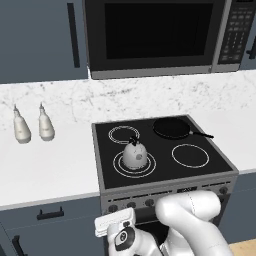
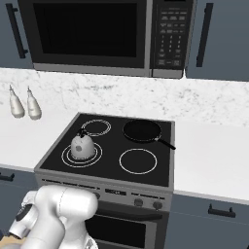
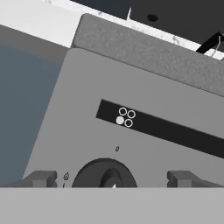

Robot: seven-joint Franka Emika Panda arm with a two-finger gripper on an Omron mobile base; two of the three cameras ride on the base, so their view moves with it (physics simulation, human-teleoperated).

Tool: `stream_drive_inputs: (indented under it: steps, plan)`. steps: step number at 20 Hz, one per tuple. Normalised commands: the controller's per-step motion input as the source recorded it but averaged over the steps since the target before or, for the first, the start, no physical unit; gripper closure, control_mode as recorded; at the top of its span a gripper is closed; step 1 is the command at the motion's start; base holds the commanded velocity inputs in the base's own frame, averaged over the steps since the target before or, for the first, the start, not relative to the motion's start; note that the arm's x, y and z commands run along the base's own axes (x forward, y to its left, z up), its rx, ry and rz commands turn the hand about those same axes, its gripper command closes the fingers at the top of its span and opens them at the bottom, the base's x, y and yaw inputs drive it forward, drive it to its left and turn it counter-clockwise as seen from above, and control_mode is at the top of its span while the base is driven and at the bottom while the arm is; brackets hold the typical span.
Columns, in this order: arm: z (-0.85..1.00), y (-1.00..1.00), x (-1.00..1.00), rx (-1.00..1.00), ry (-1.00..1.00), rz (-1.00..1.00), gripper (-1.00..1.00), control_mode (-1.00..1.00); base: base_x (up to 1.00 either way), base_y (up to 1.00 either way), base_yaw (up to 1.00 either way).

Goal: Pick the kettle from the counter and place it on a stove burner. Then turn the burner on.

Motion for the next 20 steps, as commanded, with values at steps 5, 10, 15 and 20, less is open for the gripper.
stream_drive_inputs:
  steps: [5,10,15,20]
  plan:
    - [0.0,0.0,0.0,0.0,0.0,0.0,1.0,-1.0,0.0,0.0,0.0]
    - [0.0,0.0,0.01,0.0,0.0,0.0,1.0,-1.0,0.0,0.0,0.0]
    - [0.0,0.02,0.01,-0.08,0.02,0.01,1.0,-1.0,0.0,0.0,0.0]
    - [0.04,0.17,0.01,-0.33,0.08,0.03,1.0,-1.0,0.0,0.0,0.0]
